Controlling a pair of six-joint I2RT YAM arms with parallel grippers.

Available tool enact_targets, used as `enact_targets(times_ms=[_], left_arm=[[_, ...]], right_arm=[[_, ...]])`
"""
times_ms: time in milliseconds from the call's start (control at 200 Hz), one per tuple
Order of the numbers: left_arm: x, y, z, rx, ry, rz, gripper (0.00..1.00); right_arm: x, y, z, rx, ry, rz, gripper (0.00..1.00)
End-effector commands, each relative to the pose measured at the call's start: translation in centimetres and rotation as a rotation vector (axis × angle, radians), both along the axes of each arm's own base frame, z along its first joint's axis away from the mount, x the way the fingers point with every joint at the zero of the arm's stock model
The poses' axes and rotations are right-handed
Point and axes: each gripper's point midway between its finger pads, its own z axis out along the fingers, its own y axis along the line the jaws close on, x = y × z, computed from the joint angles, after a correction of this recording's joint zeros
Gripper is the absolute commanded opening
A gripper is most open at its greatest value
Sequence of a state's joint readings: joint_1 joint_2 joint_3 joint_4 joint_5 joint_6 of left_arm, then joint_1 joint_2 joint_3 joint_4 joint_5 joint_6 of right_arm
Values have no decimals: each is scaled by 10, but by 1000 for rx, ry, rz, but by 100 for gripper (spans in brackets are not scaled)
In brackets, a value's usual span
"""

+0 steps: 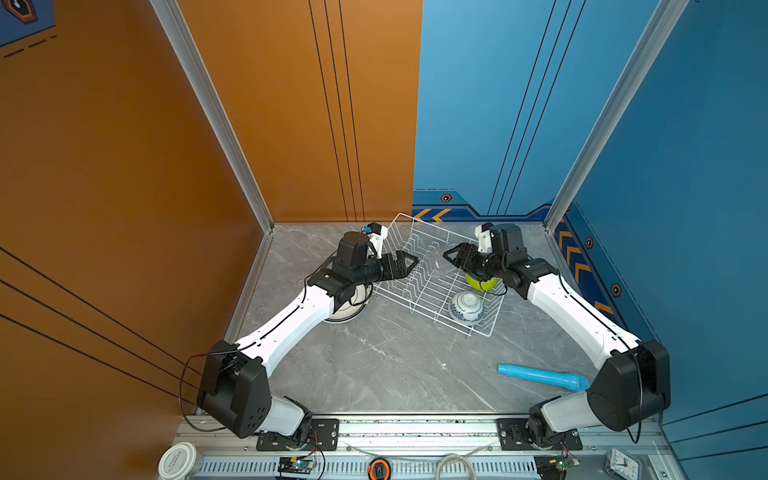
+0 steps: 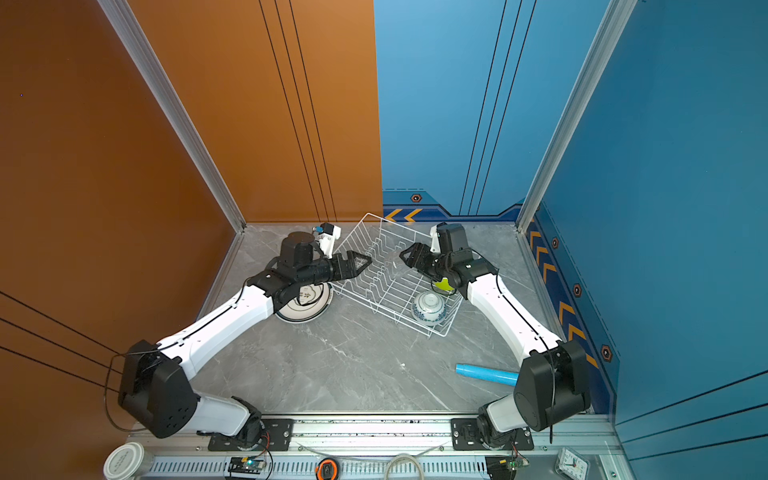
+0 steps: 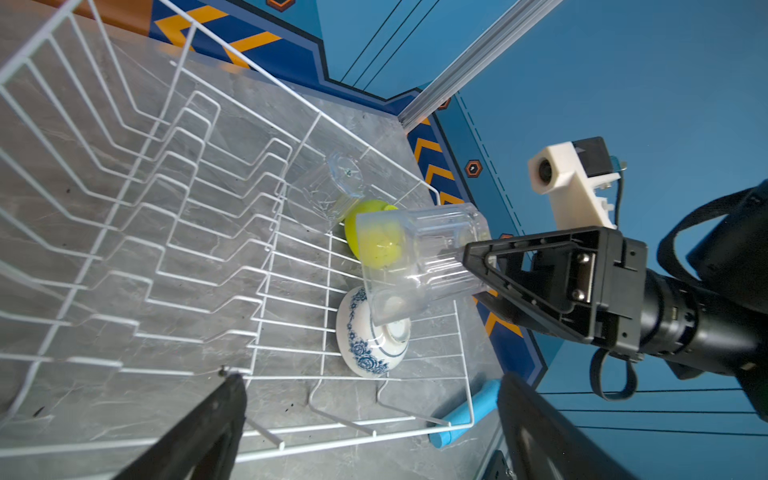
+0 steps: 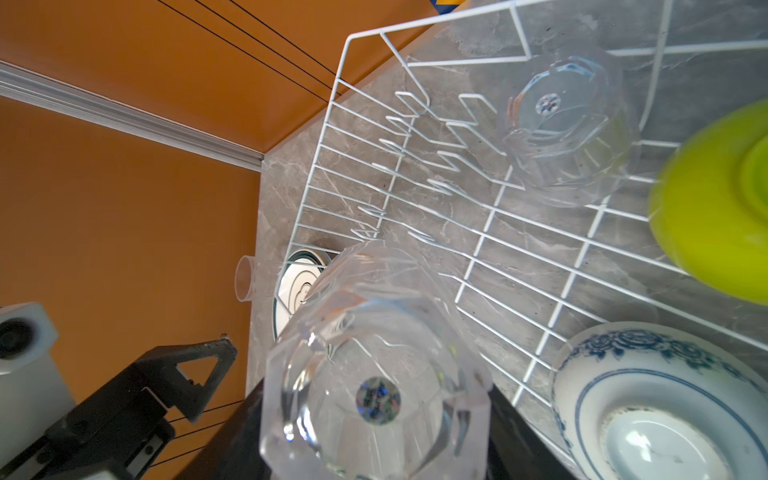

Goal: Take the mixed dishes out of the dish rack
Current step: 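Lift the second glass toward the left gripper and close the left gripper on it, then open the right gripper and carry the glass with the left gripper toward the plates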

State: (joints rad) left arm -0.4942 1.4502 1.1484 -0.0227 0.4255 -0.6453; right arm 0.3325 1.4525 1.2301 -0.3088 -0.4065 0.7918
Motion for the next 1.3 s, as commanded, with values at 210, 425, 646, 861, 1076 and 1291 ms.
enact_targets(times_ms=[210,425,646,861,1076,1291], left_arm=[[-3,-35,31,-183,-101,-137,76],[-2,-47,36,-224,-106,-171,68],[-1,-55,40,-265,-116,-197,58],[-4,-67,48,-342,-100,-267,50],[-5,-69,56,-361,-127,-286,37],[-2,-65,54,-364,-114,-258,23]], right_arm=[[-13,13,61,210,-126,40,42],[-17,15,70,263,-138,44,42],[-22,24,76,291,-141,80,42],[-25,36,80,361,-133,132,42],[-25,50,77,372,-113,177,42],[-22,52,72,370,-104,170,43]])
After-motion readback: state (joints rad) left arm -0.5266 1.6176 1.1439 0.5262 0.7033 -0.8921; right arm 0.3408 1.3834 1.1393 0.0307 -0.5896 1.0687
